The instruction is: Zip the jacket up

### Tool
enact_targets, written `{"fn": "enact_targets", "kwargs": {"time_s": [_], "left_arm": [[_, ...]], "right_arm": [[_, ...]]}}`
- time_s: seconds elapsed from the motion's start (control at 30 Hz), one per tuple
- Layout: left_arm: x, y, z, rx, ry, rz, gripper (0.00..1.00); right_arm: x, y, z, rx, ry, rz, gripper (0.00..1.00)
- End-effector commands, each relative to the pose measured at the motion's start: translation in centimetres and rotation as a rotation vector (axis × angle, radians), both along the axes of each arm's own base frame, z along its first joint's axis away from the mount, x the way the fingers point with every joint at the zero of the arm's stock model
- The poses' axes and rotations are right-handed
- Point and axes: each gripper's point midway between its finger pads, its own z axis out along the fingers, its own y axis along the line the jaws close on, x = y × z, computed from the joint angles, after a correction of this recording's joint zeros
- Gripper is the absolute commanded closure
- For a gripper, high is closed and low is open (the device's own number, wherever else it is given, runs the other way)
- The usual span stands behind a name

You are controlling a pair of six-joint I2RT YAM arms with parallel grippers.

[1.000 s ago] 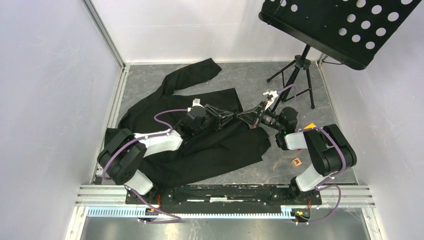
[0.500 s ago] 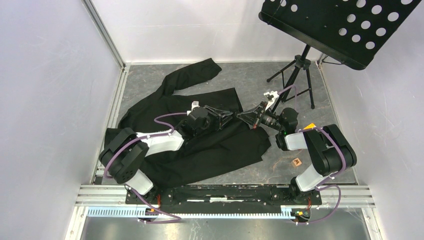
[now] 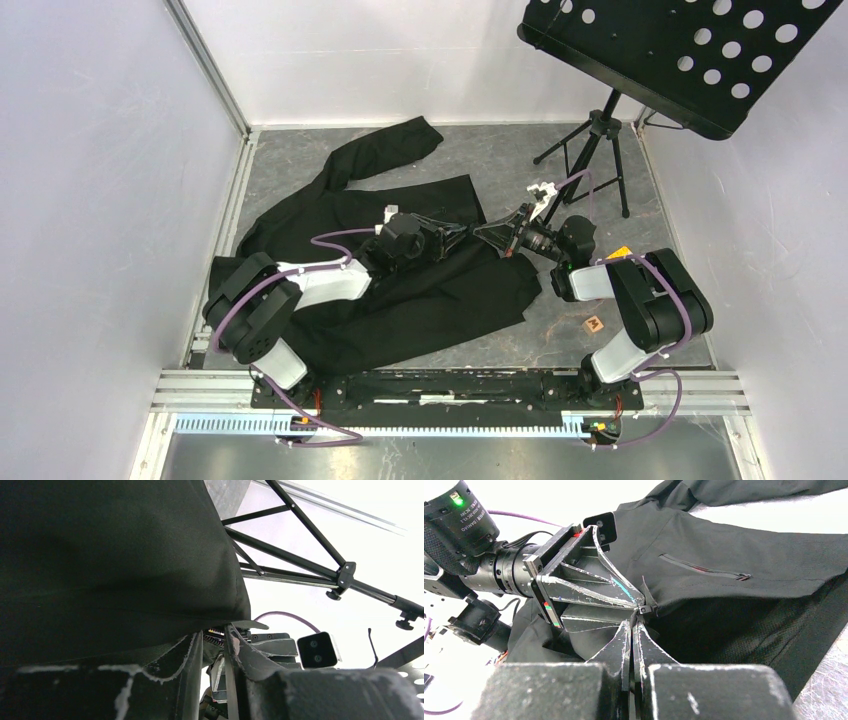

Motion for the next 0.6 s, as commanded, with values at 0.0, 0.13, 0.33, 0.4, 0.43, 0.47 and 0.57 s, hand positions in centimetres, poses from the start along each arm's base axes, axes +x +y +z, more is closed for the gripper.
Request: {"fn": "enact_targets", "kwargs": {"time_s": [0.0,0.13,0.33,0.4,0.43,0.47,0.57], "left_arm": [[1.1,0.0,1.6,-0.023,-0.029,0.051,0.75],[1.1,0.1,2.1,-0.017,-0.060,0.047,0.89],[0.4,0.5,2.1,0.005,-0.081,0.057,0.98],[-0.1,0.6,1.9,0.017,-0.087,0.062,0.98],[-0.3,0.7,1.7,0.022,-0.089,0.064,0.98],[-0.6,0.6,1.7,0.022,-0.093,0.060,0.98],[-1.5,0.1,1.2,0.017,-0.096,0.037,0.98]], "right_arm": [[-0.1,0.1,2.6,0.031,-0.114,-0.001,1.00],[-0.1,0.1,2.8,0.037,-0.114,-0.009,1.00],[0.3,-0.2,3.3,0.070,-0.100,-0.053,1.00],[0.5,-0.4,3.6,0.087,-0.093,-0.070,1.00],[0.6,-0.5,3.8,0.095,-0.089,-0.083,1.00],[0.7,-0.6,3.9,0.105,-0.083,-0.097,1.00],[0.9,-1.0,4.4,0.160,-0.059,-0.135,1.00]]}}
